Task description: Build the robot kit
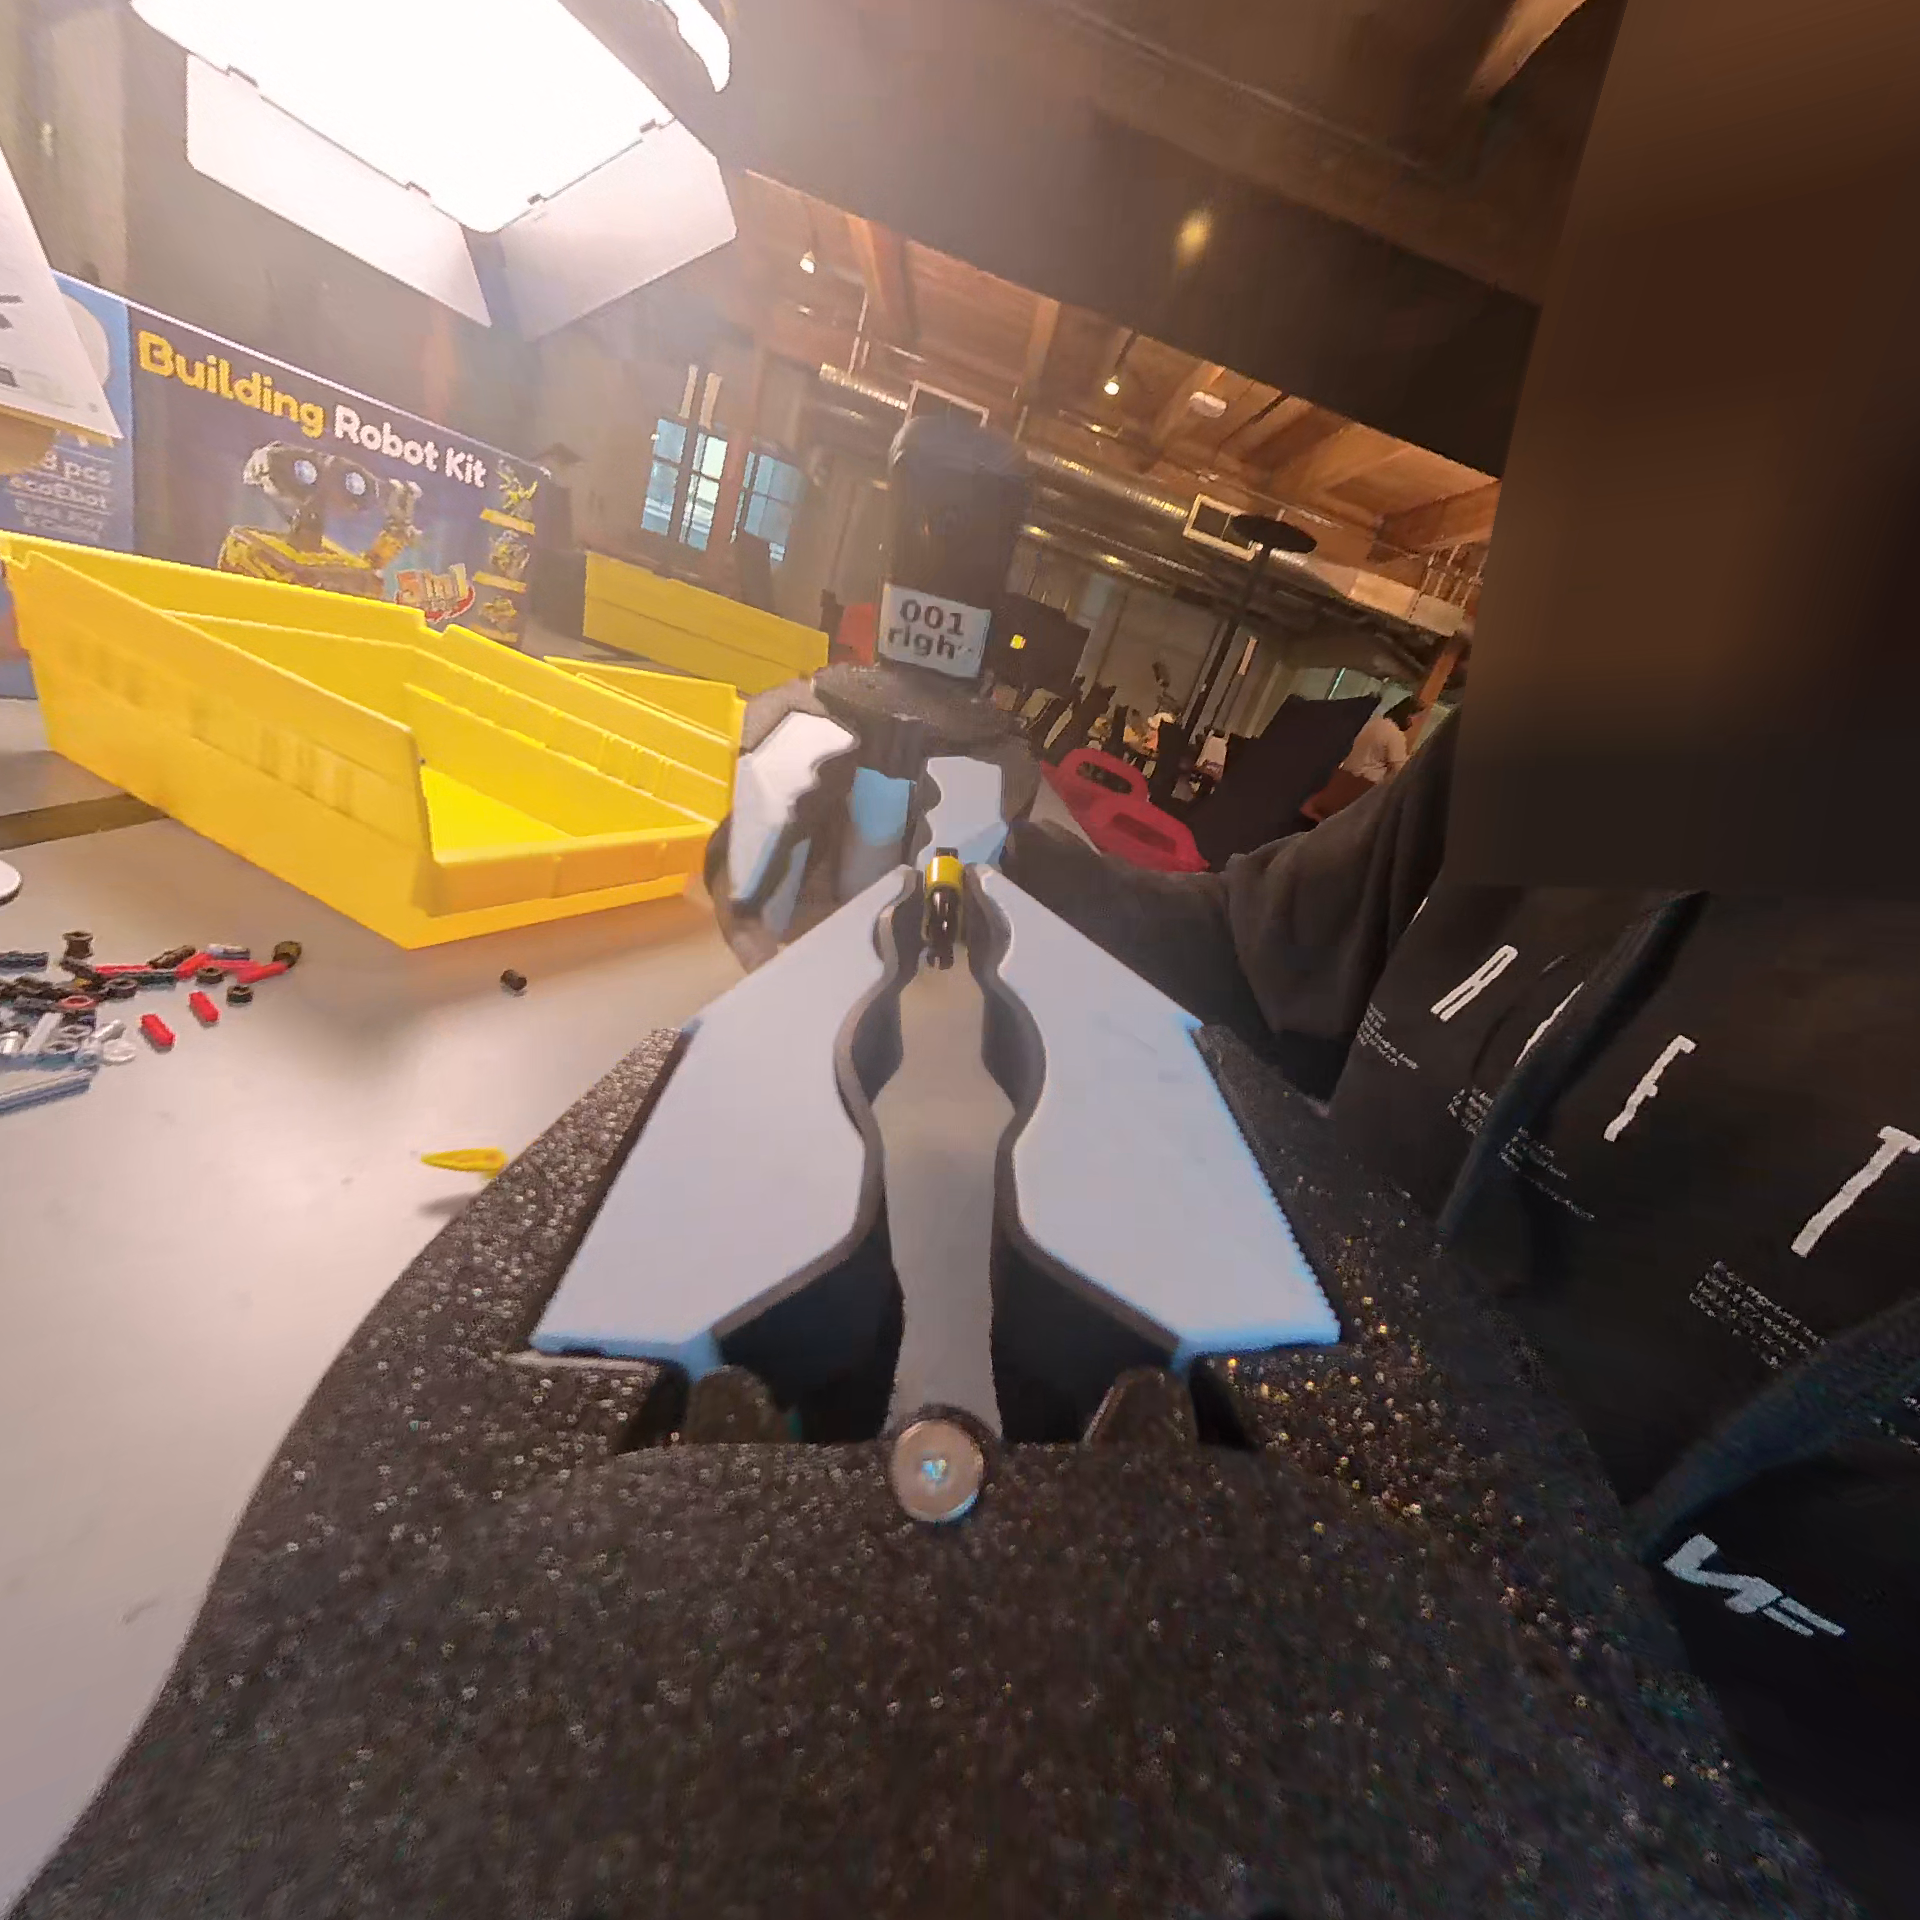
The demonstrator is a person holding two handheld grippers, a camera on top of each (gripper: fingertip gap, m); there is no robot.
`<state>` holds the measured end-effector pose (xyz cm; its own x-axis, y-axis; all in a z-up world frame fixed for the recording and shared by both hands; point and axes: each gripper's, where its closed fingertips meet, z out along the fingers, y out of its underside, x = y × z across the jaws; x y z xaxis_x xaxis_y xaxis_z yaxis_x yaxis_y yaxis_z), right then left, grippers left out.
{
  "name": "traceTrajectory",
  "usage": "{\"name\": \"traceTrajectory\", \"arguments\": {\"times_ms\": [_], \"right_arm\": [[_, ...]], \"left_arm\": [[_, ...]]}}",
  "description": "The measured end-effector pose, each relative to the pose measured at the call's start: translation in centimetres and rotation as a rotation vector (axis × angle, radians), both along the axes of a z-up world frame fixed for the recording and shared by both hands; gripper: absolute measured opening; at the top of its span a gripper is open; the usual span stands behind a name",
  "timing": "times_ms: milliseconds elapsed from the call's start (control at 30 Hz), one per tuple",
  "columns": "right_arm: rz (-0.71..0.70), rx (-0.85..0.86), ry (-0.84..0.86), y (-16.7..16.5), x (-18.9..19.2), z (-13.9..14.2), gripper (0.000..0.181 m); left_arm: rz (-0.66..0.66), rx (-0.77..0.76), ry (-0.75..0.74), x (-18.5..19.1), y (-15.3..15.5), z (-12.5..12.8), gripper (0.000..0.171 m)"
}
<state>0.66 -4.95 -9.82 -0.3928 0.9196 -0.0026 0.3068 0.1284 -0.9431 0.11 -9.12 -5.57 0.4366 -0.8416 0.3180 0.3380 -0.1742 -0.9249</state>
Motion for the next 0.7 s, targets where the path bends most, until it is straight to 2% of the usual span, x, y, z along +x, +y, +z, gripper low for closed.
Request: {"name": "traceTrajectory", "arguments": {"times_ms": [67, 133, 233, 400, 467, 533, 633, 700], "right_arm": [[0.07, -0.195, 0.102, -2.1, 0.2, 2.6, 0.028], [0.108, -0.278, 0.136, -3.5, 0.2, 3.3, 0.024], [0.116, -0.267, 0.156, -4.6, -0.1, 3.5, 0.022], [0.127, -0.253, 0.173, -5.0, -0.2, 3.9, 0.006], [0.124, -0.201, 0.105, -4.6, 0.0, 2.7, 0.007], [0.12, -0.112, -0.01, -4.1, 0.5, 0.7, 0.007], [0.115, 0.116, -0.274, -3.1, 1.8, -4.8, 0.007], [0.15, 0.184, -0.365, -3.6, 2.4, -7.3, 0.007]], "left_arm": [[-0.011, 0.013, -0.047, 0.3, -0.2, 0.4, 0.007], [-0.02, 0.026, -0.084, 0.6, -0.3, 0.8, 0.006], [-0.017, 0.045, -0.092, 1.0, -0.4, 0.9, 0.006], [-0.013, 0.062, -0.034, 1.7, -0.5, 0.4, 0.007], [0.009, 0.043, 0.095, 1.8, 0.0, -1.1, 0.007], [0.019, 0.017, 0.301, 2.0, 0.2, -3.6, 0.007], [0.026, -0.013, 0.676, 1.6, 0.3, -8.5, 0.008], [-0.014, -0.05, 0.786, 1.8, -0.1, -10.5, 0.009]]}}
